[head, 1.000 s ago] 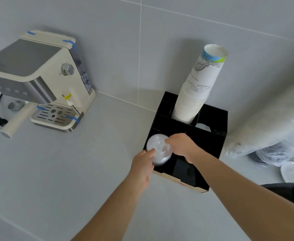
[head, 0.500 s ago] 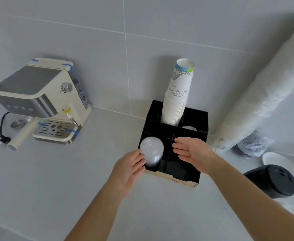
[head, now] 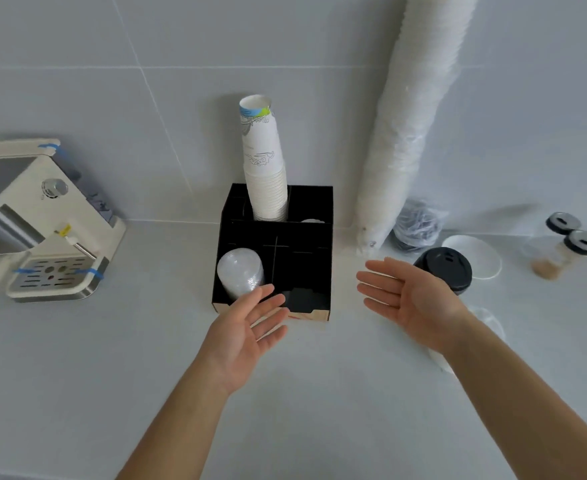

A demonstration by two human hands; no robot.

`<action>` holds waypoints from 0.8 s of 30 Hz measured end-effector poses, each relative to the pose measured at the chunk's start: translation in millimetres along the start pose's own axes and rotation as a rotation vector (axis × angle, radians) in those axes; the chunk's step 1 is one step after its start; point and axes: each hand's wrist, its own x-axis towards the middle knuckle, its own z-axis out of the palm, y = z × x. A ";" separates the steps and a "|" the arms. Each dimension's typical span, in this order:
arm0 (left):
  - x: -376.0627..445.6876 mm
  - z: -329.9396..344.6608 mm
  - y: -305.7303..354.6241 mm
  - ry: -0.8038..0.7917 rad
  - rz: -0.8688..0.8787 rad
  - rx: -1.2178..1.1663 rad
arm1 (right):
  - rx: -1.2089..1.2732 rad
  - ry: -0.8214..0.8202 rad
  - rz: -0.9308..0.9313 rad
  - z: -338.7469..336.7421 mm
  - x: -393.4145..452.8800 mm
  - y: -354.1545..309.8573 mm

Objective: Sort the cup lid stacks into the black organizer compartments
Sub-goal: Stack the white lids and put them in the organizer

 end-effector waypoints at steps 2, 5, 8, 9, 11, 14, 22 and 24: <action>-3.6 9.8 -10.7 -0.006 -0.007 0.025 | 0.019 0.020 -0.012 -20.1 -8.5 -0.3; -8.1 33.2 -32.0 -0.016 -0.019 0.079 | 0.030 0.065 -0.032 -62.3 -24.3 -1.3; -11.9 55.7 -51.9 -0.027 -0.036 0.118 | 0.044 0.111 -0.046 -101.7 -35.9 -1.5; -11.7 62.6 -58.4 -0.028 -0.046 0.129 | 0.042 0.124 -0.056 -114.3 -37.9 -1.9; -11.6 79.2 -75.1 -0.032 -0.078 0.165 | 0.033 0.155 -0.072 -142.0 -41.7 -3.1; -8.2 95.7 -95.8 -0.039 -0.121 0.259 | -0.011 0.215 -0.114 -172.5 -41.5 -3.2; 13.9 151.9 -141.1 -0.060 -0.208 0.489 | -0.144 0.374 -0.112 -224.6 -22.7 19.7; 21.3 169.5 -152.9 -0.095 -0.218 0.555 | -0.149 0.368 -0.075 -230.9 -14.9 27.5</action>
